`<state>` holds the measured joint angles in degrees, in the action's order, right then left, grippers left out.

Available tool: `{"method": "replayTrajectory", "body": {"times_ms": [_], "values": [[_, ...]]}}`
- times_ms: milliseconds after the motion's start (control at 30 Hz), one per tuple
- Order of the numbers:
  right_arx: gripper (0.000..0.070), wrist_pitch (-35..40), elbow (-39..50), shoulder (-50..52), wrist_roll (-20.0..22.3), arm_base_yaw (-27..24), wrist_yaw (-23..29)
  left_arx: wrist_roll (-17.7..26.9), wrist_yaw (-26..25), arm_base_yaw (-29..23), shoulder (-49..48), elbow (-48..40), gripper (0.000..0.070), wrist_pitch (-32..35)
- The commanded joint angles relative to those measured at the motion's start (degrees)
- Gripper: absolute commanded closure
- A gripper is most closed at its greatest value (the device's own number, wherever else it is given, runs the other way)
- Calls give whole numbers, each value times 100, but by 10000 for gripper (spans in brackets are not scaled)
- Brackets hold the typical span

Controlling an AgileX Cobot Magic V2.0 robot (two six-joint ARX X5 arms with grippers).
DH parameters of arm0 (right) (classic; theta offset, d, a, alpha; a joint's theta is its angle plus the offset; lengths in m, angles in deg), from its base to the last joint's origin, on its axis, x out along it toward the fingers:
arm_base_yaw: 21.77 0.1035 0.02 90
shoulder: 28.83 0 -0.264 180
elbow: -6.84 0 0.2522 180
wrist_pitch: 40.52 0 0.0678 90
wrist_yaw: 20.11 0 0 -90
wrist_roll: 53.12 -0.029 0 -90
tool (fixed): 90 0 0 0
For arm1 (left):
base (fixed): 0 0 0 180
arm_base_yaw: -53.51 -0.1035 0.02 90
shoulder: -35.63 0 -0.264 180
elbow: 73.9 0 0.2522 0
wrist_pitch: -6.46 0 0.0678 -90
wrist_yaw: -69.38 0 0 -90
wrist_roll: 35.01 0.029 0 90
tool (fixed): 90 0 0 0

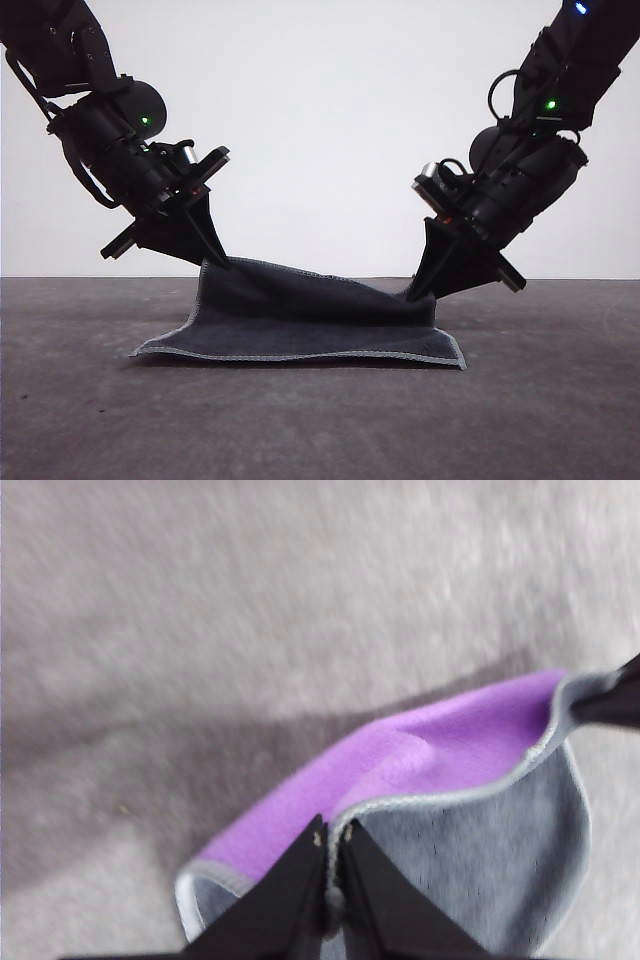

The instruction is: Fold clothes

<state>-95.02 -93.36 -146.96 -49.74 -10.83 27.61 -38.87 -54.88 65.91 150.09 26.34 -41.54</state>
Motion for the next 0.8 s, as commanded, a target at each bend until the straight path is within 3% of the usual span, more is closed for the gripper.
{"method": "replayTrajectory", "body": {"times_ms": [0,767], "values": [[693,-105,-135,21,184,20,-34,199,-4,44,7,111,696,-90],[693,-1271,-136,127,678,291,-35,899,184,122,-175,111,696,-1574]]}}
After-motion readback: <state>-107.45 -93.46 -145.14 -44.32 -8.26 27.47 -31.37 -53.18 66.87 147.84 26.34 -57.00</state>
